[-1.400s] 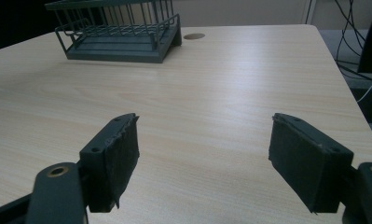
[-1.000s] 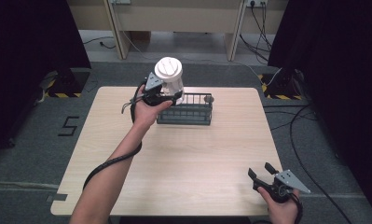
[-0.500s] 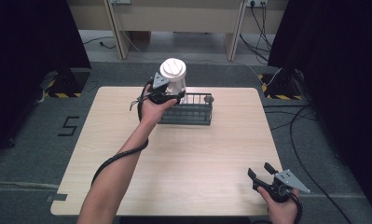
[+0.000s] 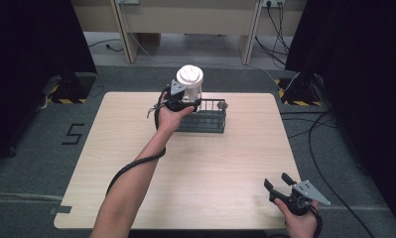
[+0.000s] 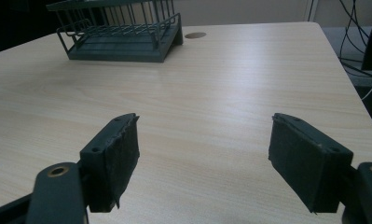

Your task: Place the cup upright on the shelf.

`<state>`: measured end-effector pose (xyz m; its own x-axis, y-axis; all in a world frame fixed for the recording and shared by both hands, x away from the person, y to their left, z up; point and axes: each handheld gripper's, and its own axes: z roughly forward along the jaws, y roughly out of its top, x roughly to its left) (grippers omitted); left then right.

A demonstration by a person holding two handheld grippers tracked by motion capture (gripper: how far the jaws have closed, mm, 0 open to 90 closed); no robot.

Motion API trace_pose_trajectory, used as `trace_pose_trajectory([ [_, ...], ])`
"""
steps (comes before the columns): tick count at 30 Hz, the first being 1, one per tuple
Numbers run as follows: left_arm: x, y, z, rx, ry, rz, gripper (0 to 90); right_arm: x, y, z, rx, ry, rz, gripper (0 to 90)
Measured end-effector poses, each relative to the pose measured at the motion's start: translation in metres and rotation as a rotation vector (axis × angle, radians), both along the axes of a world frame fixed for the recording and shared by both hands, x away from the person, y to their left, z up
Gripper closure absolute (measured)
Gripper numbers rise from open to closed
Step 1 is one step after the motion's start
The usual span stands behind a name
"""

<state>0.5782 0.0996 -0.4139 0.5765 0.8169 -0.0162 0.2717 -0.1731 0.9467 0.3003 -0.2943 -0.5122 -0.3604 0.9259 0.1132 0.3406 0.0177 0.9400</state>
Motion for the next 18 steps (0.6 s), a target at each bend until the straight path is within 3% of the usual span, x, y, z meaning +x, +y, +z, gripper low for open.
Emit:
trace_pose_trajectory([
  [18,0.001,-0.014,-0.023,0.043,0.054,0.015,18.1,0.000,0.000,0.001,-0.006,-0.004,-0.004,24.8],
])
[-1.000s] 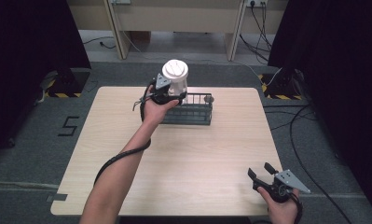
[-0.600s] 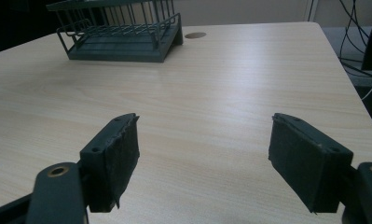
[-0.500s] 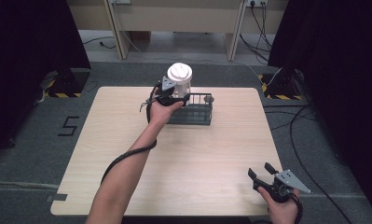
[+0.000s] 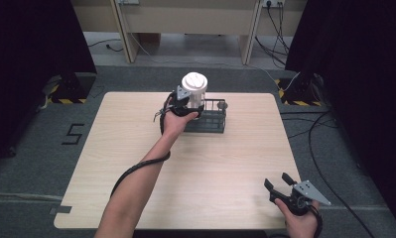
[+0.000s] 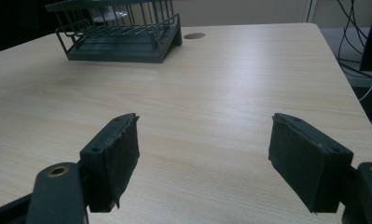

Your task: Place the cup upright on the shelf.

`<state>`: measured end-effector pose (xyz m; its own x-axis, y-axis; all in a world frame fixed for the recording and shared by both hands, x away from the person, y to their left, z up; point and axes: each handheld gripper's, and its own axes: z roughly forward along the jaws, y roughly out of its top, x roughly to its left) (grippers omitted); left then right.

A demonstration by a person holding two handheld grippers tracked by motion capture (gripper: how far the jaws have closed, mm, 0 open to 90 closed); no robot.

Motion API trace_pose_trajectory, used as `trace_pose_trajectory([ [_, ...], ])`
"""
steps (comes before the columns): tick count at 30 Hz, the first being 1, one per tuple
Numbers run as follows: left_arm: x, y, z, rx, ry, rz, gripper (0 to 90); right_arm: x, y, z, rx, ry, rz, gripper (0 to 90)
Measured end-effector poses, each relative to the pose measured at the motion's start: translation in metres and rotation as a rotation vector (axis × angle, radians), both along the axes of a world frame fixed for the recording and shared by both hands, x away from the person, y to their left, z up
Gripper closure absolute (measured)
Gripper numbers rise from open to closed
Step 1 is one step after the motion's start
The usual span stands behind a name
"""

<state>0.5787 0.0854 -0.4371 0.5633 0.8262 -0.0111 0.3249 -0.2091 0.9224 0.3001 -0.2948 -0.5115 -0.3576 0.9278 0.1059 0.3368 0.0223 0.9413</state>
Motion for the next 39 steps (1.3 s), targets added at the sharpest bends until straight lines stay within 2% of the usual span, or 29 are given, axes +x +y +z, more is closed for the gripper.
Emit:
trace_pose_trajectory([
  [11,0.000,-0.005,-0.013,-0.007,0.038,0.027,18.1,0.000,0.000,0.000,0.001,0.001,0.002,24.8],
  [31,-0.001,-0.005,-0.017,-0.009,0.045,0.063,17.8,0.000,0.001,0.000,-0.001,0.003,0.005,24.8],
  [39,-0.002,-0.005,-0.017,-0.010,0.035,0.060,17.2,0.000,0.002,0.000,0.001,0.007,0.007,24.7],
])
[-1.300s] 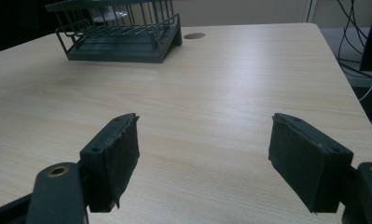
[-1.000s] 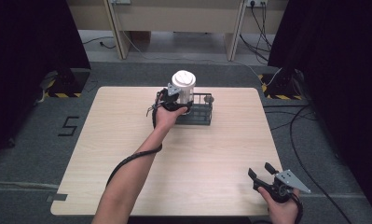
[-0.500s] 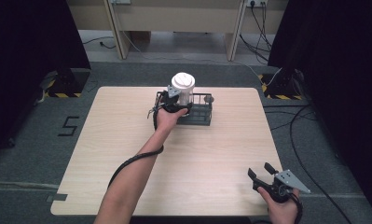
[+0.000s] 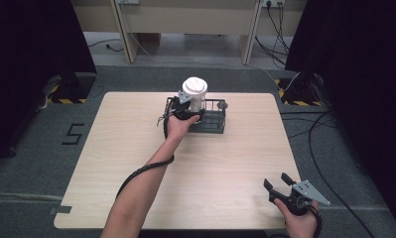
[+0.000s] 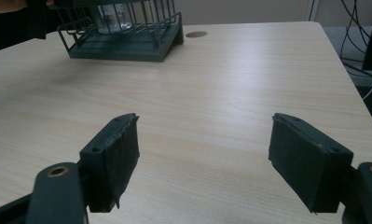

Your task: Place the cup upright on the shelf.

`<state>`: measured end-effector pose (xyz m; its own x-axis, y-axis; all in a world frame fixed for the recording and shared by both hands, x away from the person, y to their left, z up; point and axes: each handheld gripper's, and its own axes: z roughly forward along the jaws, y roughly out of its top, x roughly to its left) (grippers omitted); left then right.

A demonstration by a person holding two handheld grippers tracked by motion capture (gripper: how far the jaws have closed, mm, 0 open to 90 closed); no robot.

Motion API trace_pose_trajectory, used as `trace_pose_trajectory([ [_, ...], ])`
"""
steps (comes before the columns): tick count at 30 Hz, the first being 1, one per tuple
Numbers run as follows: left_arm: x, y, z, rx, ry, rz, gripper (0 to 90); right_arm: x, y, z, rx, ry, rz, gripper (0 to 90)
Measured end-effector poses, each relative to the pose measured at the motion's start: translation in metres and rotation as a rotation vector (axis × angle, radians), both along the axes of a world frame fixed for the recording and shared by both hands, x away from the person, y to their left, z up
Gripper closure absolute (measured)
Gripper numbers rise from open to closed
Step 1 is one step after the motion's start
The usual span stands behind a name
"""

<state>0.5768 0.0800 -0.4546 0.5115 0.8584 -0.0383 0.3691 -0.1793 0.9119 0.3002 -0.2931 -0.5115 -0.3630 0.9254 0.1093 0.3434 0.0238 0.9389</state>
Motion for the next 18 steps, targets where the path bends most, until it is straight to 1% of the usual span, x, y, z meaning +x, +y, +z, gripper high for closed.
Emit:
trace_pose_trajectory([
  [3,-0.002,0.001,-0.001,-0.006,-0.022,-0.009,15.3,0.000,0.000,0.000,0.000,0.000,0.001,24.6],
  [5,-0.003,0.002,0.000,-0.002,-0.024,-0.014,14.6,0.000,0.000,0.000,0.001,0.000,0.001,24.5],
  [6,-0.004,0.003,0.001,-0.007,-0.022,-0.013,14.5,0.000,0.000,0.000,0.000,0.001,0.001,24.5],
  [9,-0.007,0.005,0.003,-0.001,-0.033,-0.019,14.5,0.000,0.000,0.000,-0.004,-0.002,-0.002,24.5],
  [12,-0.010,0.009,0.005,-0.013,-0.036,-0.015,14.6,0.000,0.000,0.000,0.001,0.002,-0.004,24.6],
  [15,-0.014,0.012,0.007,-0.007,-0.044,-0.023,14.5,0.000,0.000,0.000,-0.001,0.002,-0.006,24.6],
  [18,-0.017,0.015,0.010,-0.014,-0.049,-0.024,14.5,0.000,0.000,0.000,0.002,0.004,-0.009,24.5],
])
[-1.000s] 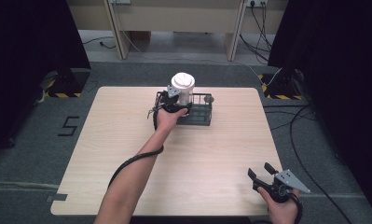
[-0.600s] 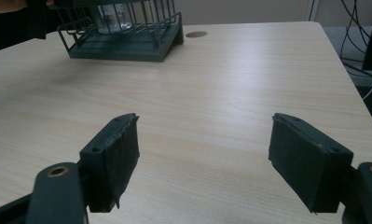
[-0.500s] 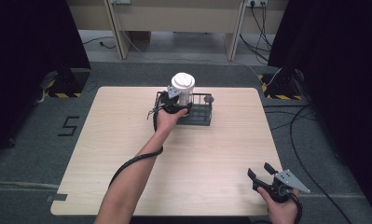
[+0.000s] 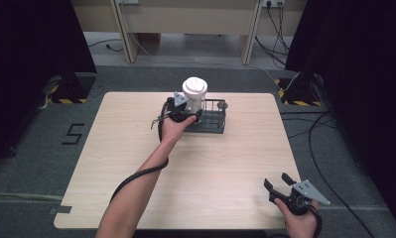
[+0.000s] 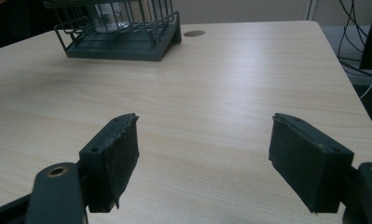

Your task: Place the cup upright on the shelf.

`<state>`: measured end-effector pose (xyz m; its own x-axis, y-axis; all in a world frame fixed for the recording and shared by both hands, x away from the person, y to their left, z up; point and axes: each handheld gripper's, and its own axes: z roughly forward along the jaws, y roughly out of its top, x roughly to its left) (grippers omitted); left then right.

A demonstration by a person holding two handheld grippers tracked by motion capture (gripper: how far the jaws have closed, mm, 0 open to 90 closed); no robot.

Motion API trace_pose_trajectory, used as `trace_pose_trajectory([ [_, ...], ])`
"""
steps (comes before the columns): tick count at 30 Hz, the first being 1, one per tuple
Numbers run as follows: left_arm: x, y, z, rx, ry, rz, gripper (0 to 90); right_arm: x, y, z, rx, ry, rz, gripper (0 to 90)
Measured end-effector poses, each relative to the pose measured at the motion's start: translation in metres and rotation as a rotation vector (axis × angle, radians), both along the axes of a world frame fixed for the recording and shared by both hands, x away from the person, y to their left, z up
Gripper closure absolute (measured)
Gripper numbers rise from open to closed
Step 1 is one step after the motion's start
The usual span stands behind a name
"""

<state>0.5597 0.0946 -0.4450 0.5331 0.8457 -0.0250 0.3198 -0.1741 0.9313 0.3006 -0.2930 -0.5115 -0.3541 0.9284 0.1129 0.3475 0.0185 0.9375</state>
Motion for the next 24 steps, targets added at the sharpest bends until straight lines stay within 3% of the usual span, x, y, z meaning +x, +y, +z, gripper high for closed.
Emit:
trace_pose_trajectory([
  [24,-0.030,0.021,0.004,0.033,-0.023,-0.025,14.5,0.000,0.001,0.000,-0.009,0.000,-0.001,24.5],
])
